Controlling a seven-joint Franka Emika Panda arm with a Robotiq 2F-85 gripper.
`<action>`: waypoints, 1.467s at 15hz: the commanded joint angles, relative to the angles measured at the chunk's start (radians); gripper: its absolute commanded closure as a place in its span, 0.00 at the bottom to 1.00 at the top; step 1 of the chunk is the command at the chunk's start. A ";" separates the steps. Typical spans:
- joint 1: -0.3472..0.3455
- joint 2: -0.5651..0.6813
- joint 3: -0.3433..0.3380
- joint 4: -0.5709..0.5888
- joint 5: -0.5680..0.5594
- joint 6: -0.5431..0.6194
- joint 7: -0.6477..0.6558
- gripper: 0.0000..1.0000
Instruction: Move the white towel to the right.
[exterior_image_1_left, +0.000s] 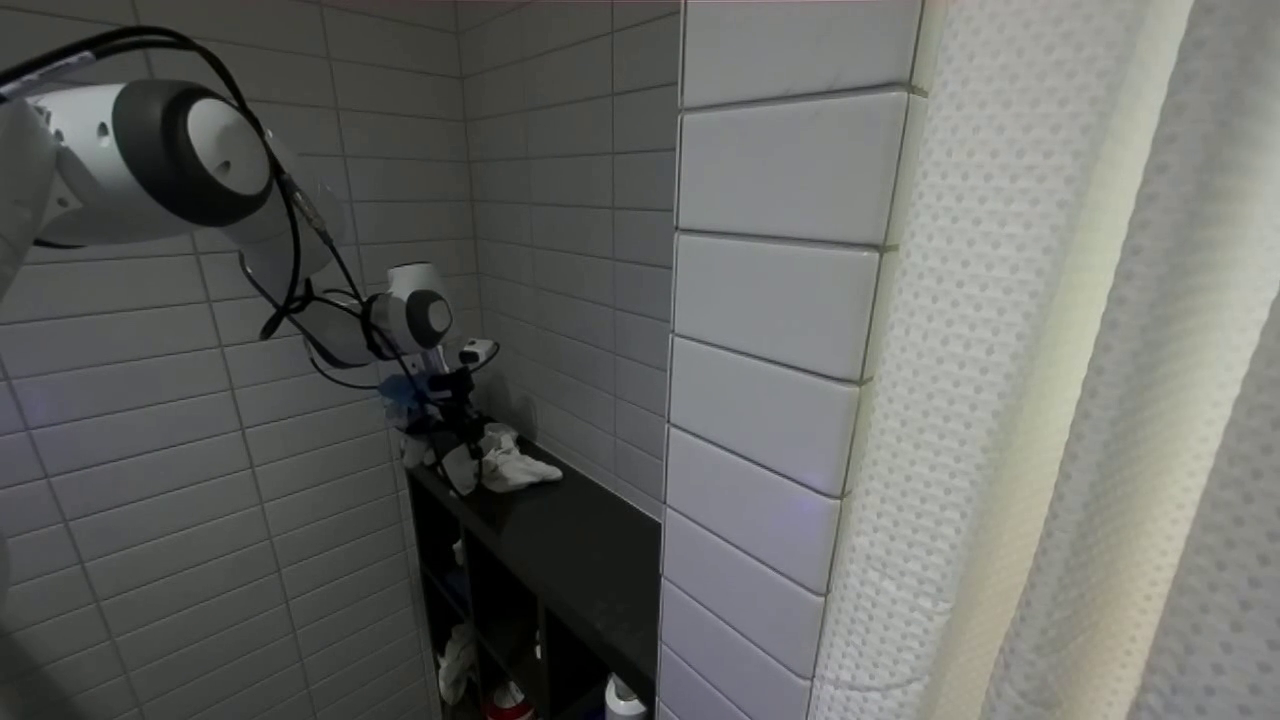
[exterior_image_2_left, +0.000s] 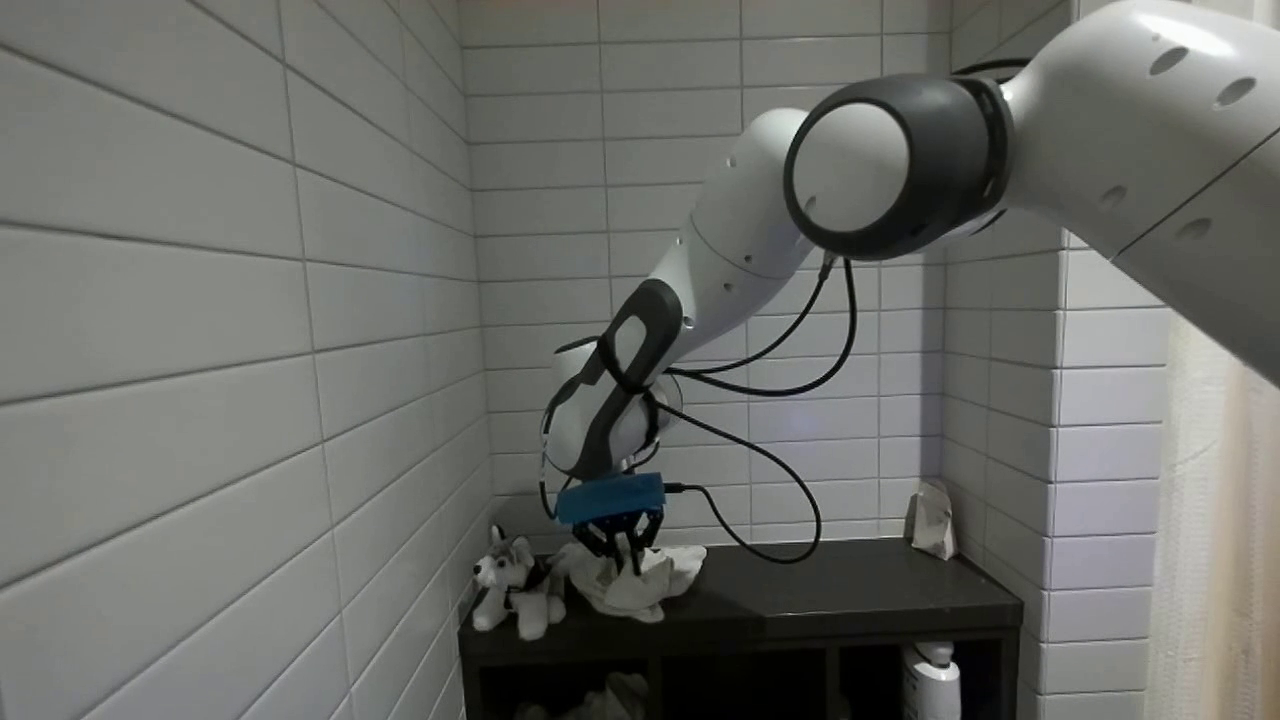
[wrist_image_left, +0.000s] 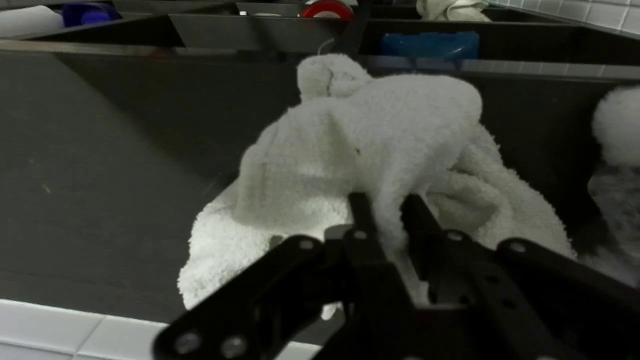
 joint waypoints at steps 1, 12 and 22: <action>-0.005 -0.009 0.007 0.000 -0.019 -0.001 0.005 1.00; 0.100 -0.198 -0.009 -0.041 -0.205 -0.010 0.023 0.98; 0.029 -0.370 0.035 -0.006 -0.249 -0.050 -0.014 0.98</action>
